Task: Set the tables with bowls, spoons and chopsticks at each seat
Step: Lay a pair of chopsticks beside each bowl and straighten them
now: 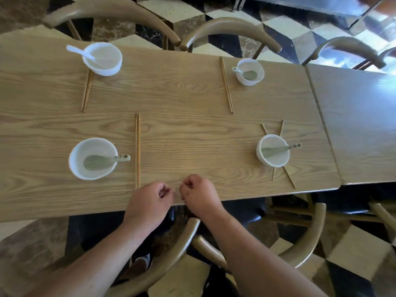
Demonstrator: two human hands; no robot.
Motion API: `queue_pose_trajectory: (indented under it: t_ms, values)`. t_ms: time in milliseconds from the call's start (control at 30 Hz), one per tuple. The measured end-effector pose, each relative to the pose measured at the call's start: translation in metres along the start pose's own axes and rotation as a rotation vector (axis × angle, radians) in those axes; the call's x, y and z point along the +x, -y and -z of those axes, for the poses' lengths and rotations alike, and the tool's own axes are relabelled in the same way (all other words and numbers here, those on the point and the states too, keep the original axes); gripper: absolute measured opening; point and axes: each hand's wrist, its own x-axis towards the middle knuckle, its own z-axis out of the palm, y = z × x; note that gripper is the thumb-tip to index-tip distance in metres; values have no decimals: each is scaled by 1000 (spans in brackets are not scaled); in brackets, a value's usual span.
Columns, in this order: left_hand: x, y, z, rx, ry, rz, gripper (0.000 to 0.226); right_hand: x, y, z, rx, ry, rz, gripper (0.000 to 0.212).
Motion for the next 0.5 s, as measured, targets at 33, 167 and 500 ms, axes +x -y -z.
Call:
queue_pose_trajectory:
  t_ms: [33,167,500]
  values:
    - [-1,-12,-10,7,6,-18,34,-4,-8,12,4,-10,-2,11]
    - [-6,-79,-77,99,27,-81,37,-28,-73,85,38,-108,3,13]
    - [-61,-187,-222,5,-21,73,28,-97,-256,269,95,-270,-28,19]
